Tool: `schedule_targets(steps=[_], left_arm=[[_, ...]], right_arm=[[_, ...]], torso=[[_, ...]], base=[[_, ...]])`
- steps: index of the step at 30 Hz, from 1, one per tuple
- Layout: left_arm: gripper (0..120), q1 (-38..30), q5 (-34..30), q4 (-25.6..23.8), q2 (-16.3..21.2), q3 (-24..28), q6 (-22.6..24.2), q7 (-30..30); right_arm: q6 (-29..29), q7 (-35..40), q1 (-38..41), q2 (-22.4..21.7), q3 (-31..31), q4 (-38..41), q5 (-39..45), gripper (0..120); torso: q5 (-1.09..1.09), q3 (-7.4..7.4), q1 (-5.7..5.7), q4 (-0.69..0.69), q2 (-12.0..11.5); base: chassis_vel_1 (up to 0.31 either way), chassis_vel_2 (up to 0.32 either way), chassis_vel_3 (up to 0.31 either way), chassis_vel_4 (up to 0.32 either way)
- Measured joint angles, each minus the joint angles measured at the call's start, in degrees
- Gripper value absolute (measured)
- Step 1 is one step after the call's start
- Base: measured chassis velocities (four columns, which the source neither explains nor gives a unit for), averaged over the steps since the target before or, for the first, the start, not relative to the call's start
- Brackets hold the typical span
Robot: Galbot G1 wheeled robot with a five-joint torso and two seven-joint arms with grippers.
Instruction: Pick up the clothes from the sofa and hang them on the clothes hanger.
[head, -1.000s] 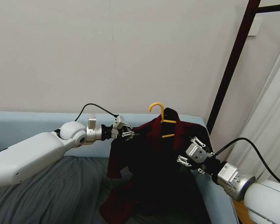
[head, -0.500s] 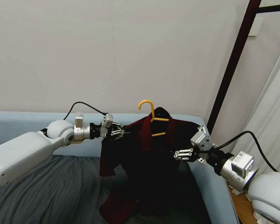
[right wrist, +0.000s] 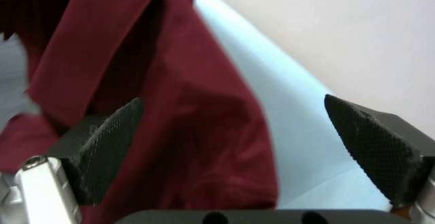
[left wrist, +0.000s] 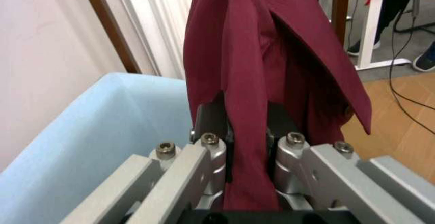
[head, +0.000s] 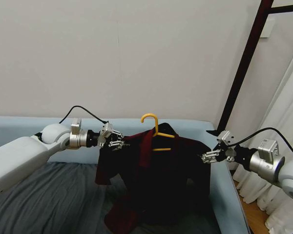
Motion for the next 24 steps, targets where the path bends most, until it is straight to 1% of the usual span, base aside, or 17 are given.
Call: schedule_targets(steps=[4, 6, 9, 11, 14, 18, 21, 24], left_arm=[[7, -0.03, 0.08, 0.09, -1.36, 0.51, -0.14, 0.47], [7, -0.24, 0.14, 0.24, -2.24, 0.94, -0.23, 0.66], [7, -0.37, 0.18, 0.04, -2.42, 1.38, -0.3, 0.79], [7, -0.36, 0.37, -0.42, -2.21, 1.64, -0.32, 1.05], [7, -0.28, 0.45, -0.63, -2.16, 1.69, -0.32, 1.09], [7, -0.19, 0.47, -0.78, -2.47, 1.93, -0.32, 1.17], [7, -0.13, 0.47, -1.09, -2.67, 2.19, -0.27, 1.34], [7, 0.11, 0.47, -1.8, -2.65, 2.58, -0.15, 1.52]], right_arm=[[-0.33, -3.69, -0.15, -1.93, -0.28, -0.21, -0.43, 100], [-0.46, -4.67, -0.13, -2.78, -0.29, -0.33, -0.46, 100], [-0.5, -5.46, -0.07, -3.49, -0.29, -0.63, -0.19, 100], [-0.51, -6.34, -0.07, -4.17, -0.35, -0.7, -0.09, 100], [-0.51, -6.79, -0.09, -4.49, -0.46, -0.63, -0.09, 100], [-0.61, -7.05, -0.16, -4.47, -0.76, -0.65, -0.14, 100], [-0.82, -7.11, -0.27, -4.18, -1.09, -0.65, -0.43, 97], [-0.88, -7.33, -0.51, -3.99, -1.43, -0.58, -1.0, 84]], torso=[[-0.01, 0.0, 0.0, 0.02, 0.0], [-0.01, 0.0, 0.0, 0.01, 0.0], [0.0, 0.0, 0.0, -0.01, 0.0], [-0.01, 0.0, 0.0, 0.01, 0.0], [-0.01, 0.0, 0.0, 0.03, 0.0], [-0.02, 0.0, 0.0, 0.03, 0.0], [-0.01, 0.0, 0.0, 0.01, 0.0], [-0.01, 0.0, 0.0, 0.01, 0.0]], base=[[0.0, 0.0, 0.0, 0.0], [0.0, 0.0, 0.0, 0.0], [0.0, 0.0, 0.0, 0.0], [0.0, 0.0, 0.0, 0.0], [0.0, 0.0, 0.0, 0.0], [0.0, 0.0, 0.0, 0.0], [0.0, 0.0, 0.0, 0.0], [0.0, 0.0, 0.0, 0.0]])
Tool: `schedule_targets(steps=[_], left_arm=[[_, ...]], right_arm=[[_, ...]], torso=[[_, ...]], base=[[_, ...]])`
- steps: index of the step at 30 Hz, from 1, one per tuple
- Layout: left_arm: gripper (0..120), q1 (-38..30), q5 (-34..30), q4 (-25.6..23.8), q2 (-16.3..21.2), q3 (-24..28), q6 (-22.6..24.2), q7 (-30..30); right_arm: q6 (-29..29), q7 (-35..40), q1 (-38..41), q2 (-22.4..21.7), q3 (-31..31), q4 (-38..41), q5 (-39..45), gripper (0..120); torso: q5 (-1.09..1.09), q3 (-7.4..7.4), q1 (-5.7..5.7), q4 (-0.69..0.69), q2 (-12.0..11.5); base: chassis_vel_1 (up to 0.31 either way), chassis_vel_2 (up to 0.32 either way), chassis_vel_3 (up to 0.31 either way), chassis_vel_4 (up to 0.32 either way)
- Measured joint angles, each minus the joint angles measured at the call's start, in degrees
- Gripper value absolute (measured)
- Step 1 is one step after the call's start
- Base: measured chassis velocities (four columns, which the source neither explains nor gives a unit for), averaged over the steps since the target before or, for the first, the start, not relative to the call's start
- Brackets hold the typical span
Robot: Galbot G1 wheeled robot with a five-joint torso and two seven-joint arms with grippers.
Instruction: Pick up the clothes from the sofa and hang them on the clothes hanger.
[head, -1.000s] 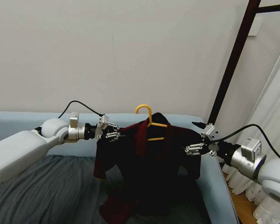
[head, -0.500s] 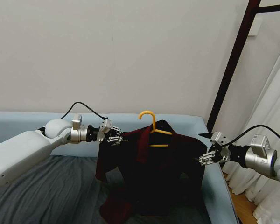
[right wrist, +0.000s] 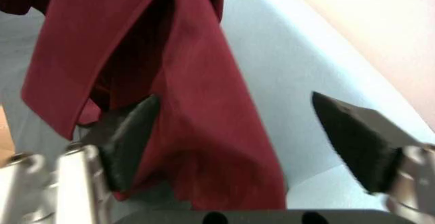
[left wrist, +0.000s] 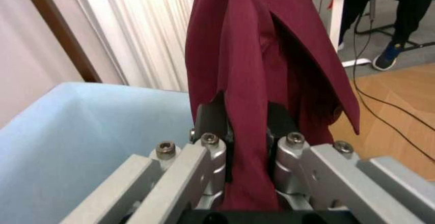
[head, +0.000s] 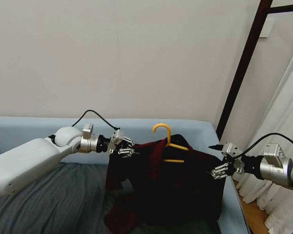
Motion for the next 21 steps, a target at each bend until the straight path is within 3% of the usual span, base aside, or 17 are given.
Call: schedule_targets(steps=[12, 21], left_arm=[[7, 0.31, -0.04, -0.35, -0.41, -0.06, -0.24, 0.13], [7, 0.89, -0.28, -0.67, -0.42, -0.62, -0.57, 0.08]], right_arm=[[-0.44, -2.47, -0.08, -0.34, -0.17, -0.1, -0.62, 37], [-0.39, -2.9, -0.04, -0.46, -0.12, 0.16, -0.51, 11]], torso=[[0.0, 0.0, 0.0, 0.0, 0.0], [0.0, 0.0, 0.0, 0.0, 0.0]], base=[[0.0, 0.0, 0.0, 0.0], [0.0, 0.0, 0.0, 0.0]])
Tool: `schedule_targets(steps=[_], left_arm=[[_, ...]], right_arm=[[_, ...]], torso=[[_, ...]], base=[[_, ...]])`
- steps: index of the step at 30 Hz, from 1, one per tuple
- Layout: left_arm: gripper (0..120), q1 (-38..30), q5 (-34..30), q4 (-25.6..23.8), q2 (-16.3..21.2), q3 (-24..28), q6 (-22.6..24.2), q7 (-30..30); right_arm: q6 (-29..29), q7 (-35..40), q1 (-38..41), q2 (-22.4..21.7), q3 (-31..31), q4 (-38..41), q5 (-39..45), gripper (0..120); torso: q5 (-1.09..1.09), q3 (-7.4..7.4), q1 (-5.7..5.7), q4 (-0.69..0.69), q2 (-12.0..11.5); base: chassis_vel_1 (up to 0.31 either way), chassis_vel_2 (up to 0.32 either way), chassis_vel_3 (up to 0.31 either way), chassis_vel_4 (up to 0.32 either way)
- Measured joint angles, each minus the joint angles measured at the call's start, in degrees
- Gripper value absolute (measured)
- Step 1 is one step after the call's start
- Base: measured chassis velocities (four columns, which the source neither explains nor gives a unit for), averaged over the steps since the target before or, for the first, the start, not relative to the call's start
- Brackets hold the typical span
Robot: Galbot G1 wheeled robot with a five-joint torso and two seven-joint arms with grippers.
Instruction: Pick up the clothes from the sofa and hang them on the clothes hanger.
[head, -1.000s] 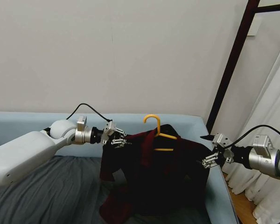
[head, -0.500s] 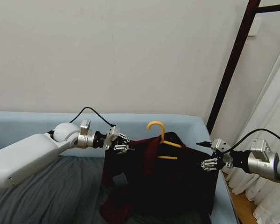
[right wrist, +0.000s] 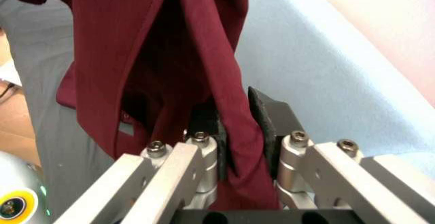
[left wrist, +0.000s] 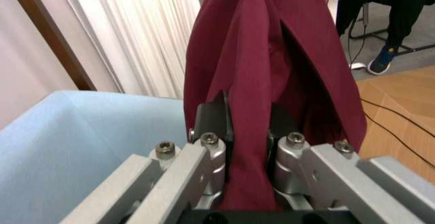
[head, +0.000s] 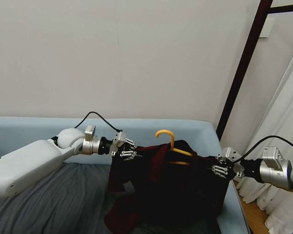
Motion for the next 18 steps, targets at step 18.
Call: schedule_targets(steps=[18], left_arm=[[39, 0.06, 0.62, 2.33, 0.35, -2.2, -1.04, 0.13]], right_arm=[[0.62, -1.62, -0.13, -1.64, 0.59, 0.02, 2.23, 10]], torso=[[0.0, 0.0, 0.0, 0.0, 0.0]], base=[[0.0, 0.0, 0.0, 0.0]])
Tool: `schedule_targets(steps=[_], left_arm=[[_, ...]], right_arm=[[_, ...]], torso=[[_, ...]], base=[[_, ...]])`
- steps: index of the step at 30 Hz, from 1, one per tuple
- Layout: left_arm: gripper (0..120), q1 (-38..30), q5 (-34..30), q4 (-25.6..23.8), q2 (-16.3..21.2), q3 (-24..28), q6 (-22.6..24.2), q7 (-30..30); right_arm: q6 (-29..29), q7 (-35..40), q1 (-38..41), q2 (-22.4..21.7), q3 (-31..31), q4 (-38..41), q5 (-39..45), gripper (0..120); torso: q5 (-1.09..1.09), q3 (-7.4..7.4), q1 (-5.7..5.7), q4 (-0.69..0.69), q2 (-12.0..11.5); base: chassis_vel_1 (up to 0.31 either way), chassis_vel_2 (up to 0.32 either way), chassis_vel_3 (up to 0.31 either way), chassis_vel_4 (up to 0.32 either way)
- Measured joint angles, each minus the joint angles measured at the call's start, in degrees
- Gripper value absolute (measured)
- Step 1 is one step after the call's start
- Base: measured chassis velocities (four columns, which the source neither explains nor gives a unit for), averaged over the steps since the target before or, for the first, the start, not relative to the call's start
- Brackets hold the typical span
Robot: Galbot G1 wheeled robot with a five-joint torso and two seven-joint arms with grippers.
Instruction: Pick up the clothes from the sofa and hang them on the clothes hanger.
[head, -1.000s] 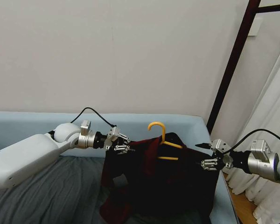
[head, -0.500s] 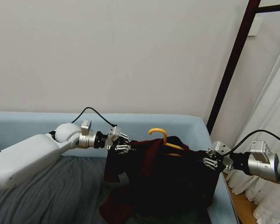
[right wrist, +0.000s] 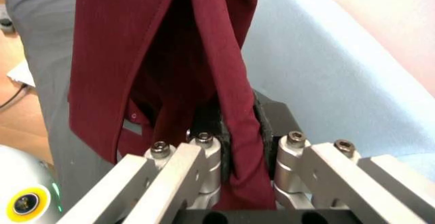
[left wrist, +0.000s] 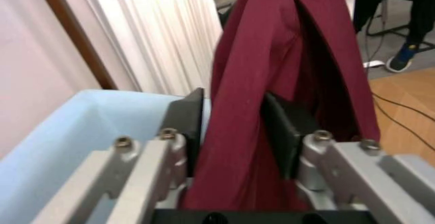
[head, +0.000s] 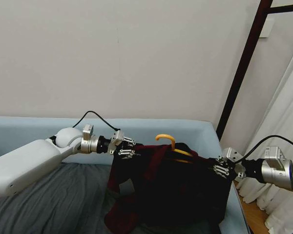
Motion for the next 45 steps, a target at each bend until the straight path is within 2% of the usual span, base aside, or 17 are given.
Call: schedule_targets(steps=[2, 5, 7, 9, 10, 13, 15, 18, 23, 25, 26, 31, 32, 35, 36, 40, 45], left_arm=[[43, -0.16, 0.01, 0.19, 0.17, -0.25, -0.1, -0.01], [58, -0.62, 0.02, 0.68, 0.74, -0.99, -0.52, -0.55], [61, -0.69, 0.02, 0.85, 0.9, -1.36, -0.65, -0.95], [73, -0.7, -0.13, 1.37, 1.24, -2.72, -0.79, -1.75], [73, -0.7, -0.13, 1.37, 1.24, -2.72, -0.79, -1.75], [87, -0.55, -0.62, 1.54, 2.1, -3.61, -0.89, -2.38], [90, -0.41, -0.7, 1.44, 2.44, -3.8, -0.98, -2.61], [102, 0.81, -1.26, 0.12, 3.61, -5.21, -1.33, -4.55], [112, 2.81, -2.53, -3.33, 5.64, -7.22, -1.35, -8.44], [113, 4.62, -3.53, -5.82, 6.64, -8.32, -1.37, -13.09], [113, 4.62, -3.53, -5.82, 6.64, -8.32, -1.37, -13.09], [114, 9.73, -4.52, -12.21, 7.4, -11.27, 0.28, -28.31], [114, 9.73, -4.52, -12.21, 7.4, -11.27, 0.28, -28.31], [112, 14.14, -5.85, -17.38, 6.14, -14.73, 2.26, -38.57], [112, 14.14, -5.85, -17.38, 6.14, -14.73, 2.26, -38.57], [104, 18.17, -6.1, -21.77, 4.92, -17.36, 3.11, -49.03], [100, 18.75, -6.06, -22.95, 3.21, -17.9, 3.15, -54.55]], right_arm=[[0.07, -0.05, -0.01, -0.1, 0.04, -0.02, 0.21, 9], [0.3, -0.09, -0.02, -0.48, 0.2, -0.07, 1.44, 7], [0.3, -0.09, -0.02, -0.53, 0.23, 0.02, 1.78, 7], [0.18, 0.48, -0.04, -0.5, 0.25, 0.27, 3.37, 7], [0.18, 0.48, -0.04, -0.5, 0.25, 0.27, 3.37, 7], [-0.1, 1.69, -0.04, 0.28, 0.26, 0.51, 5.43, 7], [-0.19, 2.21, -0.03, 0.56, 0.26, 0.6, 6.22, 7], [-0.29, 4.63, 0.14, 2.29, 0.26, 0.88, 9.3, 7], [-0.31, 6.18, 0.41, 4.17, 0.5, 0.88, 10.83, 7], [-0.28, 7.13, 0.5, 5.7, 0.78, 0.89, 11.18, 7], [-0.28, 7.13, 0.5, 5.7, 0.78, 0.89, 11.18, 7], [-0.16, 10.04, 1.43, 9.62, 2.42, 0.96, 13.27, 7], [-0.16, 10.04, 1.43, 9.62, 2.42, 0.96, 13.27, 7], [-0.11, 12.56, 2.58, 12.26, 4.56, 0.88, 15.94, 7], [-0.11, 12.56, 2.58, 12.26, 4.56, 0.88, 15.94, 7], [-0.03, 14.02, 2.49, 13.6, 6.73, 0.9, 16.9, 7], [-0.29, 14.65, 2.4, 13.75, 7.15, 1.39, 16.89, 7]], torso=[[0.0, 0.0, 0.0, 0.0, 0.0], [-0.01, 0.0, 0.0, 0.0, 0.0], [0.0, 0.0, 0.0, 0.0, 0.0], [0.0, 0.0, 0.0, 0.0, 0.0], [0.0, 0.0, 0.0, 0.0, 0.0], [0.0, 0.0, 0.0, 0.0, 0.0], [0.0, 0.0, 0.0, 0.0, 0.0], [-0.01, 0.0, 0.0, 0.0, 0.0], [0.0, 0.0, 0.0, 0.0, 0.0], [0.0, 0.0, 0.0, 0.0, 0.0], [0.0, 0.0, 0.0, 0.0, 0.0], [0.02, 0.0, 0.0, 0.0, 0.0], [0.02, 0.0, 0.0, 0.0, 0.0], [0.0, 0.0, 0.0, 0.0, 0.0], [0.0, 0.0, 0.0, 0.0, 0.0], [0.01, 0.0, 0.0, 0.0, 0.0], [0.0, 0.0, 0.0, 0.0, 0.01]], base=[[0.0, 0.0, 0.0, 0.0], [0.0, 0.0, 0.0, 0.0], [0.0, 0.0, 0.0, 0.0], [0.0, 0.0, 0.0, 0.0], [0.0, 0.0, 0.0, 0.0], [0.0, 0.0, 0.0, 0.0], [0.0, 0.0, 0.0, 0.0], [0.0, 0.0, 0.0, 0.0], [0.0, 0.0, 0.0, 0.0], [0.0, 0.0, 0.0, 0.0], [0.0, 0.0, 0.0, 0.0], [0.0, 0.0, 0.0, 0.0], [0.0, 0.0, 0.0, 0.0], [0.0, 0.0, 0.0, 0.0], [0.0, 0.0, 0.0, 0.0], [0.0, 0.0, 0.0, 0.0], [0.0, 0.0, 0.0, 0.0]])
